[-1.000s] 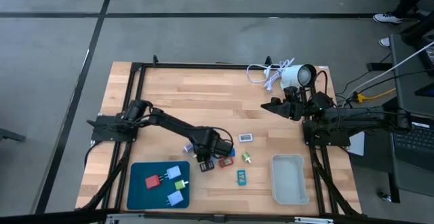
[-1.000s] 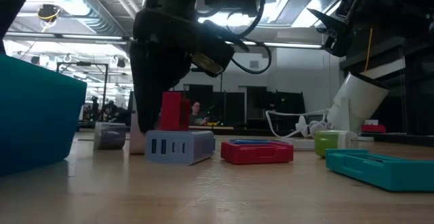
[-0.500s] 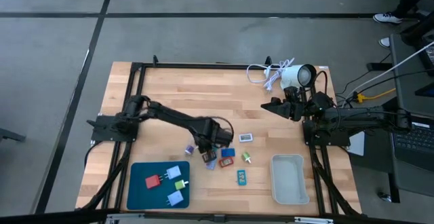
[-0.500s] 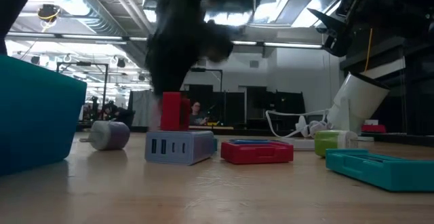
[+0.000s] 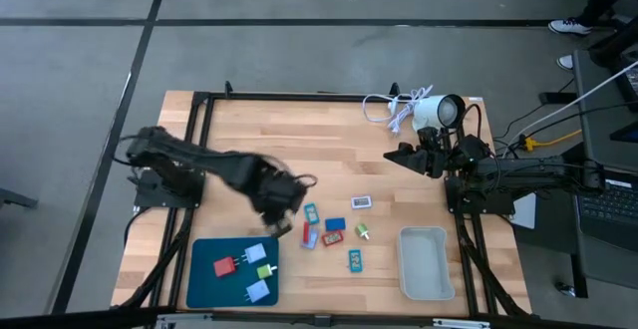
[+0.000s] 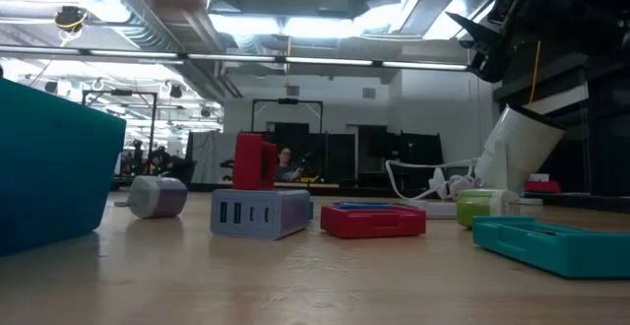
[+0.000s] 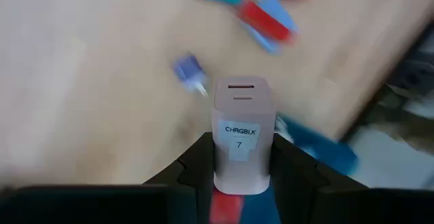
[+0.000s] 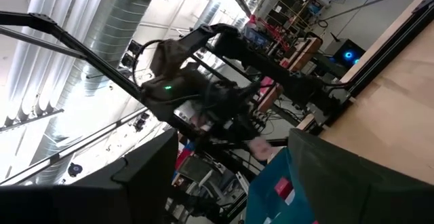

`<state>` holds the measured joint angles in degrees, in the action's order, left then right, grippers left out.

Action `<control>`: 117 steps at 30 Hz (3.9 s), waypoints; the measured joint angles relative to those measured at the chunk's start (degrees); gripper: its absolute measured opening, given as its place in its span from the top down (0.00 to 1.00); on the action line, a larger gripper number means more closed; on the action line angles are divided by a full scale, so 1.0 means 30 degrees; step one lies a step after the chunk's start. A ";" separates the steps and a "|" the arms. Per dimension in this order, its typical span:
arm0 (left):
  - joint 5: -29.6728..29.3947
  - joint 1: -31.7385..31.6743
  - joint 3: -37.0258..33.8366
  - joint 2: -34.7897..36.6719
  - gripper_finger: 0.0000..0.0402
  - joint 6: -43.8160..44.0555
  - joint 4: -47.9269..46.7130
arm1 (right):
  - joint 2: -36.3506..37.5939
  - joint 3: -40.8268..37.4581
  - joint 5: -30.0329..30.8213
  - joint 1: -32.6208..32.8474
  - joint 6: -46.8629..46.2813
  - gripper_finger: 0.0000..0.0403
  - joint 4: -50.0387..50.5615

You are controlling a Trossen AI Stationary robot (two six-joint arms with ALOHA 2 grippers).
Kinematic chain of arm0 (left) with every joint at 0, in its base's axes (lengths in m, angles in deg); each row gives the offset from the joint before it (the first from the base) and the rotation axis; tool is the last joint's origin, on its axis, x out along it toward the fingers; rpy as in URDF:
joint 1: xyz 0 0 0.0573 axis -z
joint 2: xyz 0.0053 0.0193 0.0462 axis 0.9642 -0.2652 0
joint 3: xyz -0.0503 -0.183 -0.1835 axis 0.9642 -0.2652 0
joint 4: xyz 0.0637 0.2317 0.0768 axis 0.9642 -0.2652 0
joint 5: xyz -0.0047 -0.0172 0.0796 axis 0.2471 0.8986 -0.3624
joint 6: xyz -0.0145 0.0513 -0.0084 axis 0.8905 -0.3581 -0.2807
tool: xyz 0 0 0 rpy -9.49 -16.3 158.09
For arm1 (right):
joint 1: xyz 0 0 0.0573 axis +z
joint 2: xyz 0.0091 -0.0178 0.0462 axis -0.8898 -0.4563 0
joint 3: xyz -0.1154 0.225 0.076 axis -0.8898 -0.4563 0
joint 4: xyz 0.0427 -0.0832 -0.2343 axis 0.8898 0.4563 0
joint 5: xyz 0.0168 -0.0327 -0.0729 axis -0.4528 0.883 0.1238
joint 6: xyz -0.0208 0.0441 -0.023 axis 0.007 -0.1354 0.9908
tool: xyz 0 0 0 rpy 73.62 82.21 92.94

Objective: Pick & Place Office items
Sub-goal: Put the pink charger adapter into the blue bin, then put the violet charger adapter into the blue bin

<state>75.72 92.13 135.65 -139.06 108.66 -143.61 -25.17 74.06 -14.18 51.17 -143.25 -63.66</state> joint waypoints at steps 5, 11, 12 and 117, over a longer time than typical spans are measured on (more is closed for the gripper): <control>-0.1115 0.3574 0.0007 0.0837 0.74 0.4566 0.1383 | 0.0004 0.0000 0.0133 -0.0001 0.0128 0.30 0.0000; -0.3673 0.7550 -0.1165 0.0377 0.74 1.0739 0.2357 | 0.0000 0.0000 0.0529 0.0000 0.0448 0.30 0.0007; -0.3689 0.8020 -0.1648 0.0222 0.74 1.1677 0.2713 | 0.0002 0.0000 0.0579 0.0000 0.0448 0.30 0.0035; 0.0565 -0.1057 -0.7563 -0.5201 0.67 0.4962 0.7734 | 0.0007 0.0000 0.0777 -0.0003 -0.0871 0.30 0.1064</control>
<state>77.42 88.96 112.96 -154.67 123.55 -120.41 -25.14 74.06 -11.85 51.16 -145.86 -60.47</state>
